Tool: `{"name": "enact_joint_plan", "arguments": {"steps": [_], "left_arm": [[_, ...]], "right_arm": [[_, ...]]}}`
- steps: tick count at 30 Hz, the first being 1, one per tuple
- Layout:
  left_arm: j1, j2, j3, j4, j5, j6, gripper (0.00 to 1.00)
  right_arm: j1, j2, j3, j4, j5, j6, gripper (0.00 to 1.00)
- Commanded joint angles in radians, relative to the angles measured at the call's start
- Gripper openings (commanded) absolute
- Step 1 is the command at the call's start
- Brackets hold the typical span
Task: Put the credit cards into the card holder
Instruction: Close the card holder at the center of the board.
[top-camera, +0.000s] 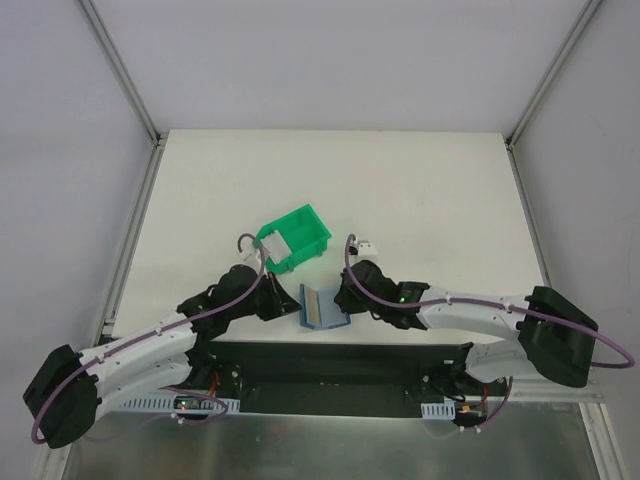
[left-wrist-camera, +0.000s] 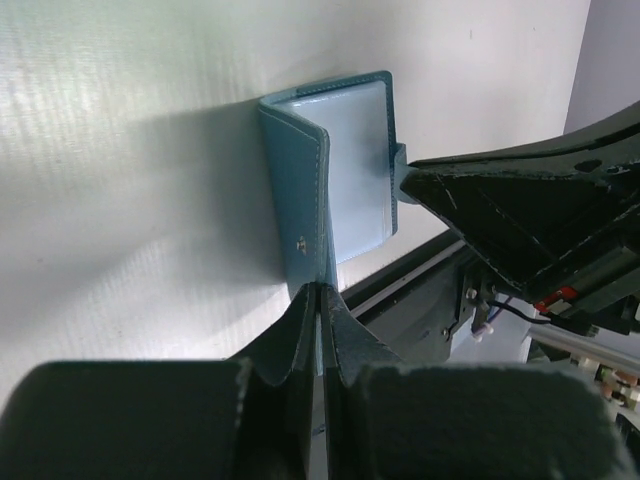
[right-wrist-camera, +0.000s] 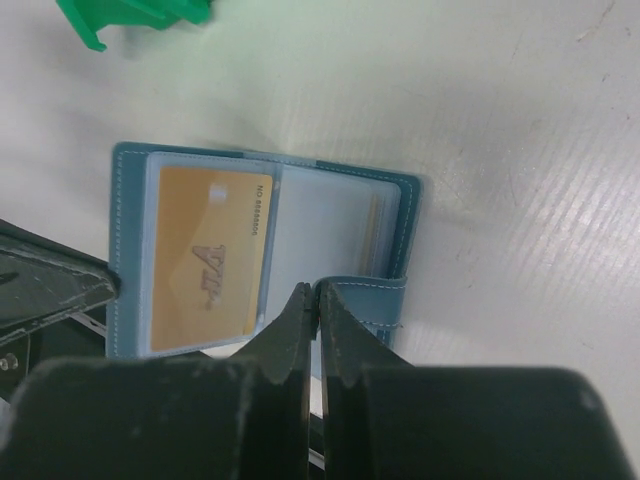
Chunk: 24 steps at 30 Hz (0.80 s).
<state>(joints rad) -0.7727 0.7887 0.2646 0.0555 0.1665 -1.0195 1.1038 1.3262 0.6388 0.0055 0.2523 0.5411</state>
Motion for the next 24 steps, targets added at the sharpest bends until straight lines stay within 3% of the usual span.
{"name": "enact_joint_plan", "arguments": {"steps": [1,11,16,21,24], "left_arm": [[-0.043,0.081,0.062,0.067,0.021,0.025,0.01],[-0.120,0.300,0.163,0.156,0.001,0.012,0.08],[-0.146,0.392,0.182,0.195,-0.019,-0.014,0.17],[-0.165,0.471,0.203,0.222,-0.036,-0.025,0.31],[-0.177,0.504,0.223,0.228,-0.044,-0.021,0.45]], "right_arm": [[0.005,-0.045,-0.011,0.071,-0.010,0.022,0.01],[0.005,-0.082,-0.047,0.073,0.013,0.036,0.00],[0.005,-0.128,-0.057,0.005,0.082,0.048,0.01],[0.005,-0.180,-0.094,-0.001,0.114,0.051,0.01],[0.007,-0.186,-0.094,-0.001,0.105,0.036,0.01]]}}
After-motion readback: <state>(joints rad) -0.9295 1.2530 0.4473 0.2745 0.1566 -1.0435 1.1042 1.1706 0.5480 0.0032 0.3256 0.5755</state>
